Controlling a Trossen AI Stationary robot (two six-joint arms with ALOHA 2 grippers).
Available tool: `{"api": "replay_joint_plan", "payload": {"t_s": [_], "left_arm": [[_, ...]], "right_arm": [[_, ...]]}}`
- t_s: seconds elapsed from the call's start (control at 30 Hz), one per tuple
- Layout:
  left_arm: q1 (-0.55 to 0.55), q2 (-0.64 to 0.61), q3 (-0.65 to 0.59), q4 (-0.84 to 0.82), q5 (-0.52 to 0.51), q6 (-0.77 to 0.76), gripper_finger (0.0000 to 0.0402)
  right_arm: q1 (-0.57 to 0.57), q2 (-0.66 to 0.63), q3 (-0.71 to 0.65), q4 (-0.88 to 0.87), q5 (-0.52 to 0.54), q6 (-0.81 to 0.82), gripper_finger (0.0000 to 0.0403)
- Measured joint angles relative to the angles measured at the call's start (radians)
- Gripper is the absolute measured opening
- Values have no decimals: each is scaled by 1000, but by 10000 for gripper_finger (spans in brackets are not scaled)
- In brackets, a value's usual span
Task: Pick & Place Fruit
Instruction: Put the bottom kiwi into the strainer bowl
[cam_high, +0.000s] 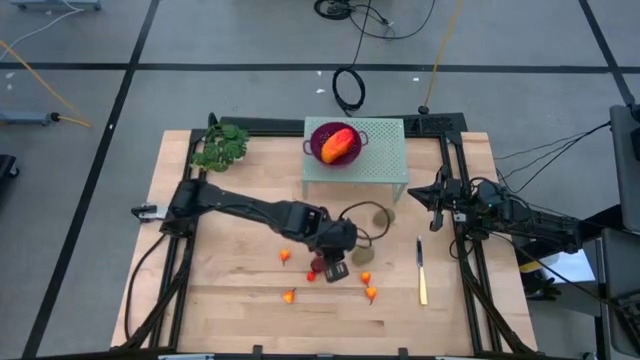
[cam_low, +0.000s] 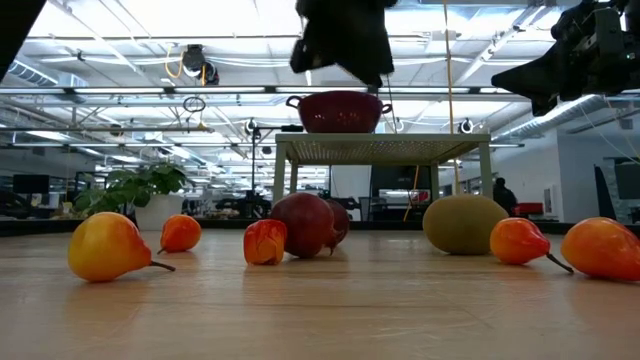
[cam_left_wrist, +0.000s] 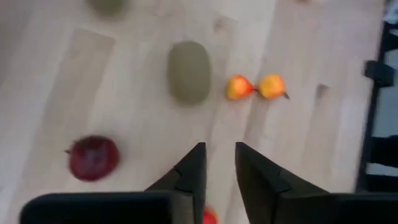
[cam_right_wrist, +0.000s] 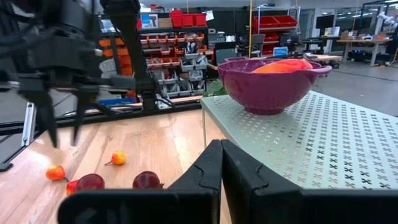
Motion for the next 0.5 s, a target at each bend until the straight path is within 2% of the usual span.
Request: {"api": "replay_joint_plan", "payload": {"t_s": [0.23, 0.5], "left_arm": [[48, 13, 0, 139, -3, 47, 149], [47, 45, 1, 279, -46, -3, 250]], "right_arm": [[0, 0, 0, -3, 0, 0, 0], [0, 0, 0, -4, -1, 0, 0]]}}
